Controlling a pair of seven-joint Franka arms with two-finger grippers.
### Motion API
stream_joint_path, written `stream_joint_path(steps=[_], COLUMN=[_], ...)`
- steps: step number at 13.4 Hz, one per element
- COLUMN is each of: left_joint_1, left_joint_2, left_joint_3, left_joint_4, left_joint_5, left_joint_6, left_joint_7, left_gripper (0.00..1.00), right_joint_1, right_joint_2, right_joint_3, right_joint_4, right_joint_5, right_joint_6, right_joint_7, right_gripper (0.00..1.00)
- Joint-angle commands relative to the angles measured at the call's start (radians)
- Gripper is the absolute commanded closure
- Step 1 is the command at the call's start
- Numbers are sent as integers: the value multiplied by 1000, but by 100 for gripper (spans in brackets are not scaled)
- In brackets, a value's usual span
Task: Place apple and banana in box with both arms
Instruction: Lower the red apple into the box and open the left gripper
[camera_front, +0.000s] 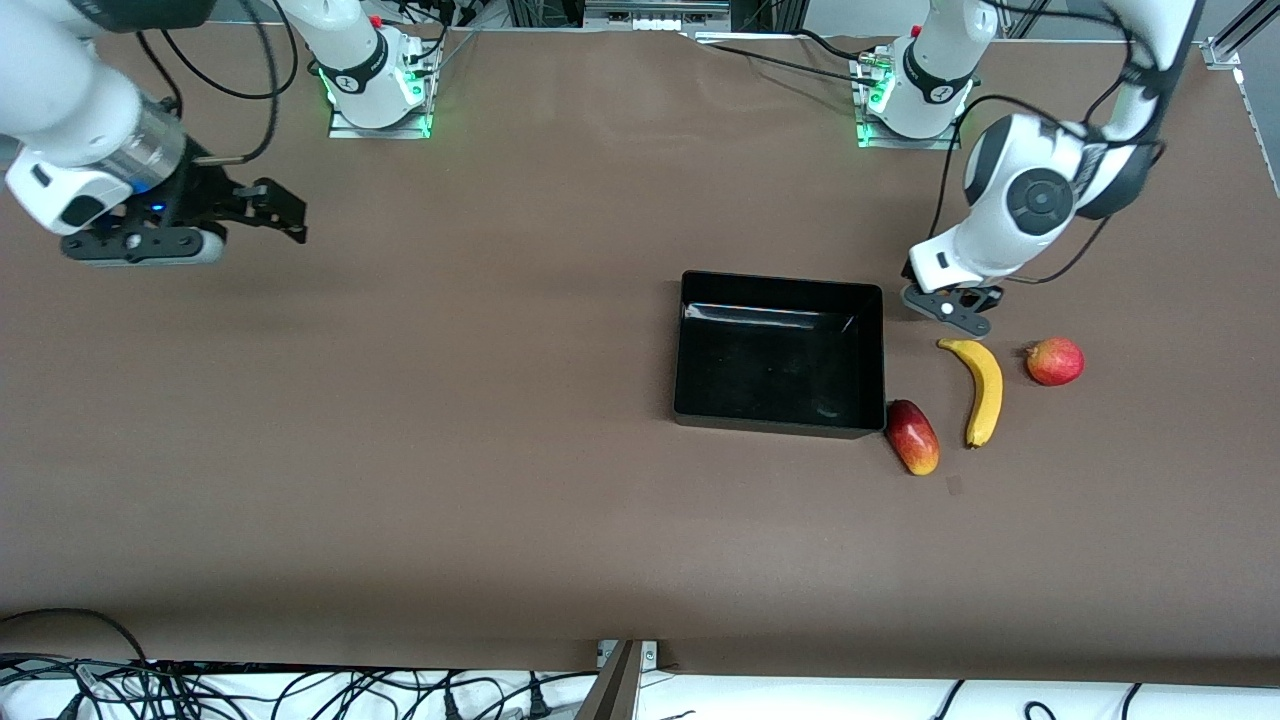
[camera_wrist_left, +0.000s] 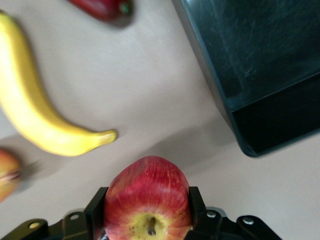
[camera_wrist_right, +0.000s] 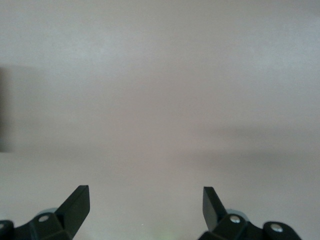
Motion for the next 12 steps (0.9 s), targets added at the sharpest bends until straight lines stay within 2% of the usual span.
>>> stream_joint_path(steps=[1,2,3,5,8,10,12], left_joint_1=[-58,-81,-104,-136,-176,-205,-210], left_joint_2=[53,96,133,197,291,331,357], left_joint_3=[-24,-39,-50,-53,-52,-50,-50], left_joint_4=[278,359,403,434,402,322,303], left_joint_5=[-2,-16,-48,-94,-91,-79,-79], left_joint_6=[-299,-370,-381,-348,-201,-20,45], left_joint_7=[-106,-183,-254,-378,-448,-465,-477], left_gripper=[94,93,92,92,91,90,88], right_joint_1=[-18,-18,-18,-16,-18,-18,-19], right_joint_2=[-17,-17,-16,-9,7,11,9], right_joint_3=[11,10,11,13,11,11,11], right_joint_4=[-1,5,7,27,56,67,82], right_joint_5=[0,0,0,-1,-10,-29,-50], right_joint_6=[3,0,2,2,-1,-18,-18], right_joint_7=[-21,-21,-15,-9,-17,-17,-15], right_gripper=[0,0,0,0,0,0,0])
